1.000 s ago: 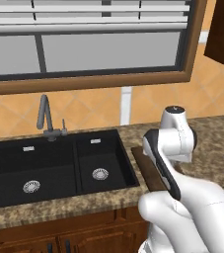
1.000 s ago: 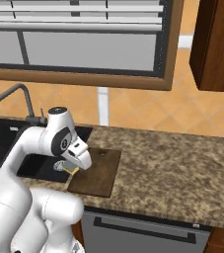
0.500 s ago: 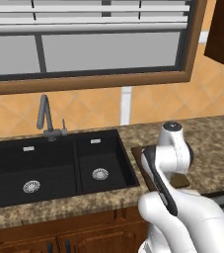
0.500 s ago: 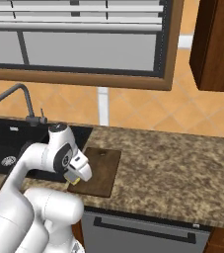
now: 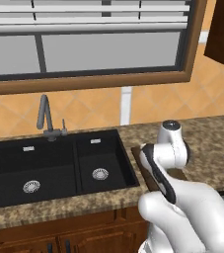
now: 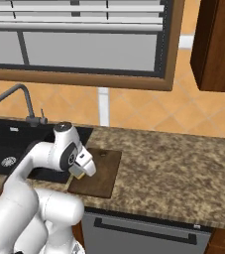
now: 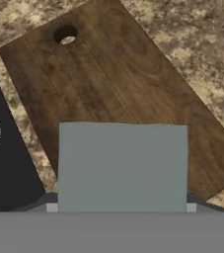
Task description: Pick up the sponge from the counter and clean the cutting board by briefly scrubbing or pressing down on the cutting board. Once finished, release the sponge.
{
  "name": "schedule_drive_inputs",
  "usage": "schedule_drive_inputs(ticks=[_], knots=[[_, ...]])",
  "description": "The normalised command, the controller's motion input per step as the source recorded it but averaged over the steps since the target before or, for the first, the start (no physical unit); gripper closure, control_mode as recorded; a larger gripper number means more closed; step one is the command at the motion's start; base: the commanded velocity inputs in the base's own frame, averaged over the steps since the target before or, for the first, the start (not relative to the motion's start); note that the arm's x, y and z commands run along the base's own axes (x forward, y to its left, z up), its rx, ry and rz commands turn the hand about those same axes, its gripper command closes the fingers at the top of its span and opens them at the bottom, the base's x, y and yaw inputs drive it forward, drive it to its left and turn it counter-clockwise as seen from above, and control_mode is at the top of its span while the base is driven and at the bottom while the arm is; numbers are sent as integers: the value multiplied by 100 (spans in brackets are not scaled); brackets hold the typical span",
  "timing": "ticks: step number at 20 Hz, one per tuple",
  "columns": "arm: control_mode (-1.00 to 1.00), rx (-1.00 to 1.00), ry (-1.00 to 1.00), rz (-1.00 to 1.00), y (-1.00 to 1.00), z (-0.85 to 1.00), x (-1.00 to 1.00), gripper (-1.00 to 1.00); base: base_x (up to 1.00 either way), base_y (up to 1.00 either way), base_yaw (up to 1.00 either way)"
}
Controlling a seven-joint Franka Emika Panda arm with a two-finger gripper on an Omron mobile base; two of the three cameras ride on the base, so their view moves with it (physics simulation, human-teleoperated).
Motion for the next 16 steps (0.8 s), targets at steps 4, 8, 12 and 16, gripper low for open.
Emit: schedule_drive_inputs(ticks=[4,8,12,16], knots=[[-100,0,-3,-4,0,-64,29,100,0,0,0],[-100,0,1,0,0,-73,13,100,0,0,0],[-100,0,0,0,0,-81,37,100,0,0,0],[-100,0,0,-9,0,-73,64,100,0,0,0]])
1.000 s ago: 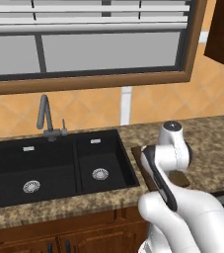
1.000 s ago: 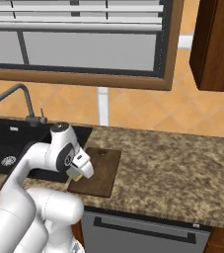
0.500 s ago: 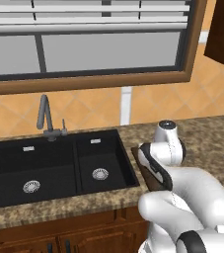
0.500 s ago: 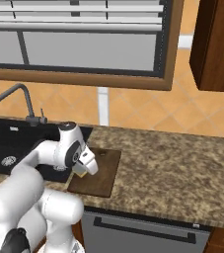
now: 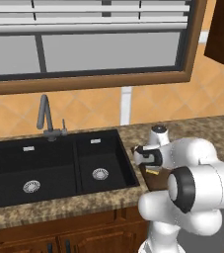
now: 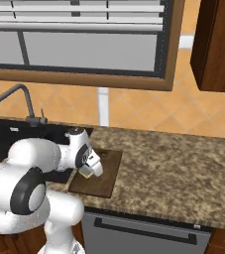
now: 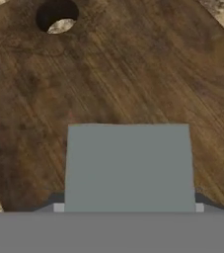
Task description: Pick up the sponge from the counter and clean the cutting board by briefly scrubbing or pressing down on the cutting board. Once finished, release the sponge.
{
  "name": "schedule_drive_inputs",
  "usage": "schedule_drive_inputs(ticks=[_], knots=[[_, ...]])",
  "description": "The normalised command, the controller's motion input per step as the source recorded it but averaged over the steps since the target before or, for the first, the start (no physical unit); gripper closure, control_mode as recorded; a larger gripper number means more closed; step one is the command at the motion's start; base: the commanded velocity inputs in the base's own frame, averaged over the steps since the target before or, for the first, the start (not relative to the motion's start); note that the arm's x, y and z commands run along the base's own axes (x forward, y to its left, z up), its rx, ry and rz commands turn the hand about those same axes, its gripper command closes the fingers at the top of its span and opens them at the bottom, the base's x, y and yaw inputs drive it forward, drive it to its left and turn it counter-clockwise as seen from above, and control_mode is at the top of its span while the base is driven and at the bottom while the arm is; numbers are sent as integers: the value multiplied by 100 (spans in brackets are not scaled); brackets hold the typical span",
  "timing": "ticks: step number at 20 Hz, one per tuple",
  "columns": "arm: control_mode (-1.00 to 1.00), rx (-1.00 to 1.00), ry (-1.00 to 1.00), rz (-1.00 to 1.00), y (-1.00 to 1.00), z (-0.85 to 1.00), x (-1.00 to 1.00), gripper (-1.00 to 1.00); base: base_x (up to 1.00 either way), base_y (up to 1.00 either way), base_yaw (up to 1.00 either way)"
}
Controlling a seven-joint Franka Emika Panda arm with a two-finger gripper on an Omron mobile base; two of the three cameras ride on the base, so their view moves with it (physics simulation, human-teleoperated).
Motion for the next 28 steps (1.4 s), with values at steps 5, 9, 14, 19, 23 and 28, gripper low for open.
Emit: schedule_drive_inputs(ticks=[5,9,14,19,23,28], knots=[[-100,0,-8,-19,0,-56,70,100,0,0,0],[-100,0,-7,-19,0,-66,66,100,0,0,0],[-100,0,-8,-19,-6,-60,55,100,0,0,0],[-100,0,-10,-18,-13,-37,42,100,0,0,0],[-100,0,-13,-16,-22,-37,2,100,0,0,0],[-100,3,-13,-17,-36,-36,0,100,0,0,0]])
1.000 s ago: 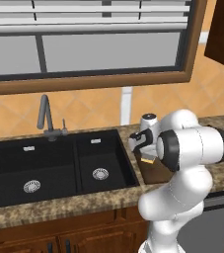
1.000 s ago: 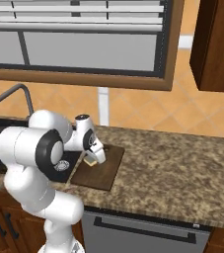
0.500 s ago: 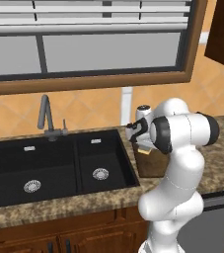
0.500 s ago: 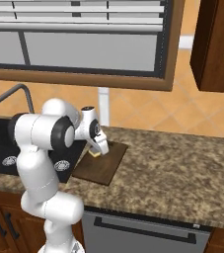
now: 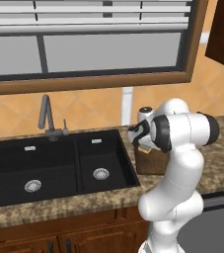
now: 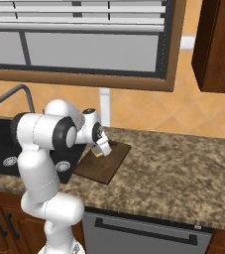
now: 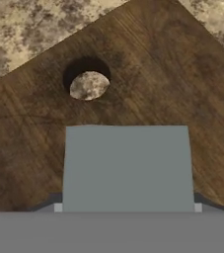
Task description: Pick up the sponge from the counter and clean the cutting board by briefly scrubbing or pressing down on the cutting board. Once finished, release the sponge.
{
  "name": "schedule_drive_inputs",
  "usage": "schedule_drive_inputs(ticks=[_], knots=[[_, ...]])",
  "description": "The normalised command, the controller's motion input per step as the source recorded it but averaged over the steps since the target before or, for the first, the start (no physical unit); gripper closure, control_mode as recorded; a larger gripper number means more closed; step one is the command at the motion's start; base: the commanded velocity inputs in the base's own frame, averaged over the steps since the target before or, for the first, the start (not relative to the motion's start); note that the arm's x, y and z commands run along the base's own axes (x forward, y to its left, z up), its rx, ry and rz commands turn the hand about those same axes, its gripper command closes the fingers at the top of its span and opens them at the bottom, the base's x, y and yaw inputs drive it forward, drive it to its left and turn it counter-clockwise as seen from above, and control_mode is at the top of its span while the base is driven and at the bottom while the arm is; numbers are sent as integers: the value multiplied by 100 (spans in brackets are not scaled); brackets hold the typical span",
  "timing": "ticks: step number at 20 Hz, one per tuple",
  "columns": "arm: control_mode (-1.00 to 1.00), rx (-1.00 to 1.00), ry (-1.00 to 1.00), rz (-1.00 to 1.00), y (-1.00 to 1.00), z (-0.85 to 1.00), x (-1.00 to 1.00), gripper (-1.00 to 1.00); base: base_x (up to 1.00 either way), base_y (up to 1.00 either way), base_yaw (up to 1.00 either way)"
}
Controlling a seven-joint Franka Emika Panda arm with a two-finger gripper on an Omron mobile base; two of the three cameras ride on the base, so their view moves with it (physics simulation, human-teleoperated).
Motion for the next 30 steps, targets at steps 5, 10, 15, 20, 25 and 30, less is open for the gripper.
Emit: schedule_drive_inputs(ticks=[5,10,15,20,25,30], knots=[[-100,0,-24,-20,-18,-17,-1,100,0,0,0],[-100,-4,-37,-27,-10,-14,-4,100,0,0,0],[-100,-4,6,-26,-21,-25,0,100,0,0,0],[-100,-3,27,-24,-64,-22,0,100,0,0,0],[-100,0,0,-19,-85,-30,-4,100,0,0,0],[-100,0,-2,-23,-92,-36,-6,100,0,0,0]])
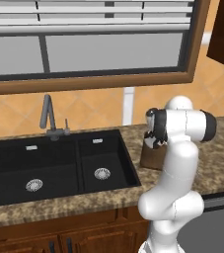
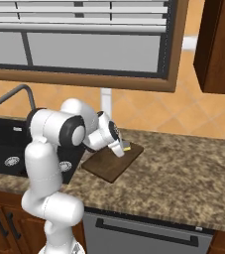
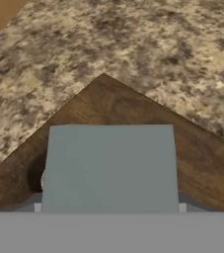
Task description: Pick up the sponge from the counter and clean the cutting board by briefly scrubbing or pressing down on the cutting board. Once finished, release the sponge.
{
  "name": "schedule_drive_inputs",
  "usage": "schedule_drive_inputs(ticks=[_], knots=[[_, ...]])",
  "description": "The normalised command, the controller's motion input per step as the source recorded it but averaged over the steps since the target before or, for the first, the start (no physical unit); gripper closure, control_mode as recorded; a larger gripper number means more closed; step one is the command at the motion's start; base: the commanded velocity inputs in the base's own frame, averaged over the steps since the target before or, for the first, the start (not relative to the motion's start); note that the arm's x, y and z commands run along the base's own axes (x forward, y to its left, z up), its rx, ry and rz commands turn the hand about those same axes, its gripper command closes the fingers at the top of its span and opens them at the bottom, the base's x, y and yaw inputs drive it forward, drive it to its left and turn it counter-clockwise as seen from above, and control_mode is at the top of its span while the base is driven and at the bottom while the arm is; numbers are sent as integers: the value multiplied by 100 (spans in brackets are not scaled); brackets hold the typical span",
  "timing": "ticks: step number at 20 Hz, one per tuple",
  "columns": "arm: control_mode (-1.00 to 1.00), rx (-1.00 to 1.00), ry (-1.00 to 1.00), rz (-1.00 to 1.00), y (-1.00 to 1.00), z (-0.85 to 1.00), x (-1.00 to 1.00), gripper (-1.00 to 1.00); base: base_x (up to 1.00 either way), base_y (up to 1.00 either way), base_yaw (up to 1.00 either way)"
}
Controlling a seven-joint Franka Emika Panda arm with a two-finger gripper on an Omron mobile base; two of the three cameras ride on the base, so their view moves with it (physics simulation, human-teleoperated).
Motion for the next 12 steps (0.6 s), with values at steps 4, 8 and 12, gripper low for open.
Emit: schedule_drive_inputs(ticks=[4,8,12], knots=[[-100,0,-9,-26,-93,-37,-22,100,0,0,0],[-100,0,-8,-26,-94,-27,-38,100,0,0,0],[-100,0,-9,-22,-79,-13,-78,100,0,0,0]])
